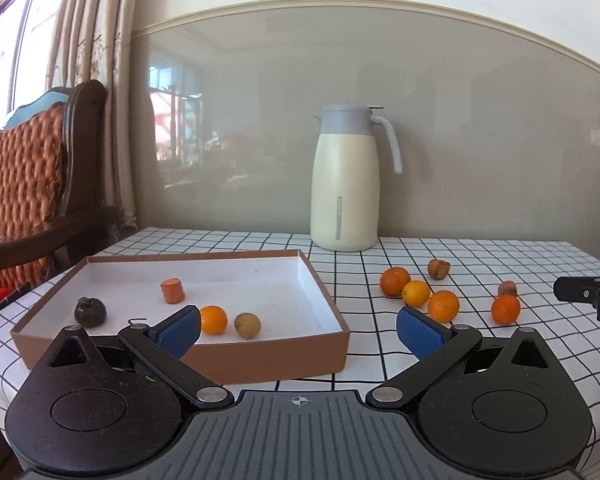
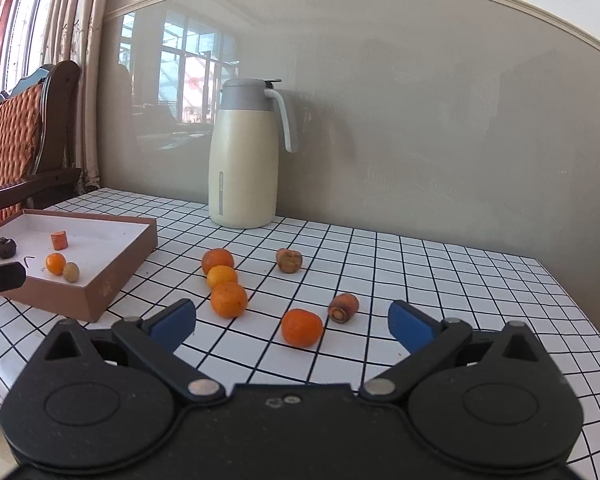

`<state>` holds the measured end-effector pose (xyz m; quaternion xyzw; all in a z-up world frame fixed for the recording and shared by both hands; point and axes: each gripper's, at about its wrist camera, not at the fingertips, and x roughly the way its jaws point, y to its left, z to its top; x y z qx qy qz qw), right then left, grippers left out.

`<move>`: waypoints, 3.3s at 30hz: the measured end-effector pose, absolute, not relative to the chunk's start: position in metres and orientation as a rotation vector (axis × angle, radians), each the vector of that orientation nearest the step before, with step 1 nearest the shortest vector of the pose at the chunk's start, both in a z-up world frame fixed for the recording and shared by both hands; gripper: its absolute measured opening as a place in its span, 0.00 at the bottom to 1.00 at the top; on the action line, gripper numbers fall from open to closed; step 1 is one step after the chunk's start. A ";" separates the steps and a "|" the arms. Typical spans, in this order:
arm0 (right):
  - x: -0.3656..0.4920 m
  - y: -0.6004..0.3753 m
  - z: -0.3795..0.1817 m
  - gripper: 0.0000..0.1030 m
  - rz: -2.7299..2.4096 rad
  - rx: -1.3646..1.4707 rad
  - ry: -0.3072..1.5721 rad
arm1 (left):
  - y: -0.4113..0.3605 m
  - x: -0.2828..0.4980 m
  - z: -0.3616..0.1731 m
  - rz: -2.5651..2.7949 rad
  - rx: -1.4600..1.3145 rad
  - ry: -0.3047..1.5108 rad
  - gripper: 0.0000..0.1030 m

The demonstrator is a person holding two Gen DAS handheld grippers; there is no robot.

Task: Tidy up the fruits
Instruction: 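Withdraw both open tools from the box back toward the remaining fruits, then grasp an orange with the left tool while the right tool grasps another orange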

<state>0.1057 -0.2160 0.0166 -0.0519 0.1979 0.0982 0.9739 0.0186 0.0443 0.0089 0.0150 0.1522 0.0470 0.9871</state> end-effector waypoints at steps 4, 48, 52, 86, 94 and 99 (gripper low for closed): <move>0.106 -0.226 0.012 0.94 0.176 -0.108 0.413 | 0.028 0.024 0.006 0.070 0.065 0.307 1.00; 0.164 -0.217 -0.036 0.67 0.151 -0.115 0.512 | -0.042 0.122 -0.021 -0.094 0.145 0.402 0.88; 0.170 -0.218 -0.038 0.64 0.165 -0.115 0.528 | -0.046 0.138 -0.028 -0.108 0.112 0.449 0.83; 0.215 -0.223 -0.039 0.30 0.217 -0.129 0.621 | -0.075 0.198 -0.034 -0.227 0.056 0.597 0.58; 0.218 -0.225 -0.041 0.29 0.216 -0.126 0.630 | -0.080 0.203 -0.039 -0.223 0.077 0.624 0.56; 0.220 -0.228 -0.040 0.28 0.229 -0.095 0.639 | -0.083 0.204 -0.039 -0.214 0.093 0.623 0.38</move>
